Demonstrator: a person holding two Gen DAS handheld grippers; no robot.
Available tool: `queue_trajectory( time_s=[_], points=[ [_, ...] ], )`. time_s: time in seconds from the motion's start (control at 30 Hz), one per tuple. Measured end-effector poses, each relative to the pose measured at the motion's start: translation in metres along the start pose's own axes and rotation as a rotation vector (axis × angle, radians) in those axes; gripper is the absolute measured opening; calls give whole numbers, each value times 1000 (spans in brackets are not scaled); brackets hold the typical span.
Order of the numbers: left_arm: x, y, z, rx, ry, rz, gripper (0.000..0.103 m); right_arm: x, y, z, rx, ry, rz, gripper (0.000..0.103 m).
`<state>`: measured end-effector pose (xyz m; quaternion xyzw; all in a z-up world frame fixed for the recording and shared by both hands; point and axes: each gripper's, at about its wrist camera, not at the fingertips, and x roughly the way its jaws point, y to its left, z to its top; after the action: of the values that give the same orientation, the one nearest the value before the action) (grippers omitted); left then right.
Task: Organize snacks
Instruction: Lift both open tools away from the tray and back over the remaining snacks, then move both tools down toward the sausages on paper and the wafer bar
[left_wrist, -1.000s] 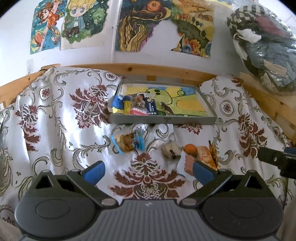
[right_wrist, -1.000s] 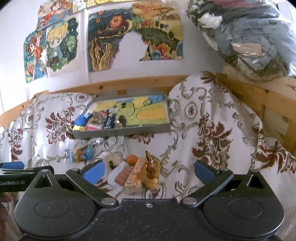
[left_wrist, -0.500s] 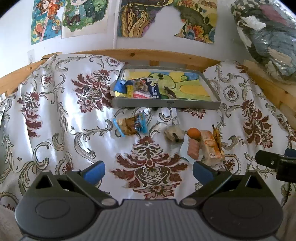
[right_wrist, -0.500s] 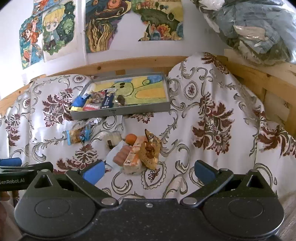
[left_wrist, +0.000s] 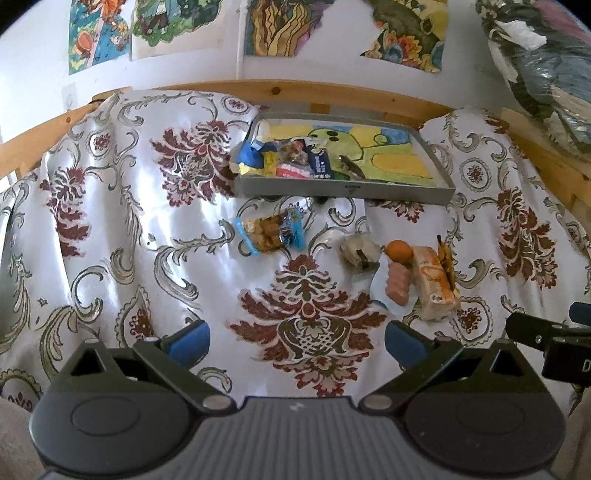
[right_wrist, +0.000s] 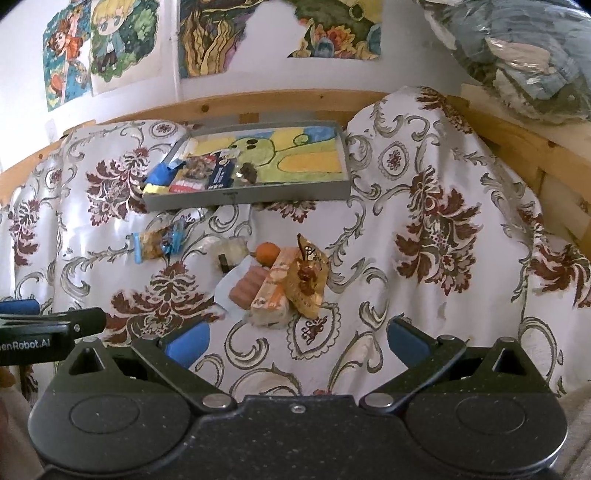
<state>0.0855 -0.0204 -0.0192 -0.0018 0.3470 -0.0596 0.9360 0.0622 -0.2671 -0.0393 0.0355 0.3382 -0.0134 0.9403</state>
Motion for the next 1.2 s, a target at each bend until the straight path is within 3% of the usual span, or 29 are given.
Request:
queue_trajectory(
  time_s=[0.5, 0.77, 1.0, 1.2],
  points=[
    [15, 5, 11, -53, 49, -17, 103, 10, -1, 13, 14, 36, 37, 102],
    [43, 10, 39, -54, 104, -48, 103, 26, -7, 28, -2, 44, 54, 102],
    [72, 3, 68, -17, 129, -125, 103, 40, -5, 38, -114, 58, 79, 102],
    [98, -6, 70, 8, 120, -209, 103, 53, 1, 39, -175, 51, 111, 102]
  ],
)
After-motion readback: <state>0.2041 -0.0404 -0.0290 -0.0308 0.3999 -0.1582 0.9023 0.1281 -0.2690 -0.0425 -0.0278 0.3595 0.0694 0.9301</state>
